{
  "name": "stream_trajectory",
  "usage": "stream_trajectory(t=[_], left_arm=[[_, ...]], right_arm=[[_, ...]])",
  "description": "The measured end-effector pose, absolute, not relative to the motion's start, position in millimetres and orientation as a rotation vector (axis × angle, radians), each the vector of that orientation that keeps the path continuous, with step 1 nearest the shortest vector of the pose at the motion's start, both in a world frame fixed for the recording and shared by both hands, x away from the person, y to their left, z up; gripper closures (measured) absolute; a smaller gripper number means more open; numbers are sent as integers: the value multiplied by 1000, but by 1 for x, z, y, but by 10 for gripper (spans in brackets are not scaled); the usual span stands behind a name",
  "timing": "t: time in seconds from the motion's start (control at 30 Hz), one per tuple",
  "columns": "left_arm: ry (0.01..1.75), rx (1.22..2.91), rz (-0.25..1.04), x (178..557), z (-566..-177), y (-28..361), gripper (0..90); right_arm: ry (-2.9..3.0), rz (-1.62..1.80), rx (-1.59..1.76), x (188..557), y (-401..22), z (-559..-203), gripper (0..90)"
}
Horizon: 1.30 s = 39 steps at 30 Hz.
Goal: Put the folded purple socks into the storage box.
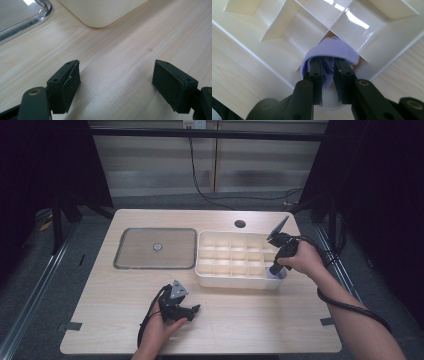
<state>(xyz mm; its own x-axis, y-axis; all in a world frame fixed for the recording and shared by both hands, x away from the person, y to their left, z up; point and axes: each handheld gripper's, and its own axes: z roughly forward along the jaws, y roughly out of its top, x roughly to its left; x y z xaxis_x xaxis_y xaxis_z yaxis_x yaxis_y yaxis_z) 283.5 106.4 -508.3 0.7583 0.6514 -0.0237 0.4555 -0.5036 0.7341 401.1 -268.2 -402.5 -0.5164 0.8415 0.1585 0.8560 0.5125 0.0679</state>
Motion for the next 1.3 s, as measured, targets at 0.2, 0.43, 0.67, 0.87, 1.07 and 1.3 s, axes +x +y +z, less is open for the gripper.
stream_trajectory(t=[0.2, 0.43, 0.67, 0.87, 1.07, 1.3], left_arm=[[820, 2193, 335, 284, -508, 107, 218], [819, 2194, 335, 284, -508, 107, 219], [819, 2194, 336, 284, -508, 107, 219], [821, 2194, 335, 284, -508, 107, 218], [820, 2194, 336, 284, -508, 107, 218], [826, 2190, 331, 283, -508, 106, 218]], right_arm=[[-2647, -214, -1494, 399, -270, -394, 675], [-2662, -238, -1515, 397, -275, -384, 579], [-2656, -264, -1510, 394, -275, -380, 517], [-2667, -279, -1487, 391, -269, -376, 472], [-2673, -294, -1462, 389, -265, -372, 445], [-2699, -299, -1441, 384, -262, -372, 411]])
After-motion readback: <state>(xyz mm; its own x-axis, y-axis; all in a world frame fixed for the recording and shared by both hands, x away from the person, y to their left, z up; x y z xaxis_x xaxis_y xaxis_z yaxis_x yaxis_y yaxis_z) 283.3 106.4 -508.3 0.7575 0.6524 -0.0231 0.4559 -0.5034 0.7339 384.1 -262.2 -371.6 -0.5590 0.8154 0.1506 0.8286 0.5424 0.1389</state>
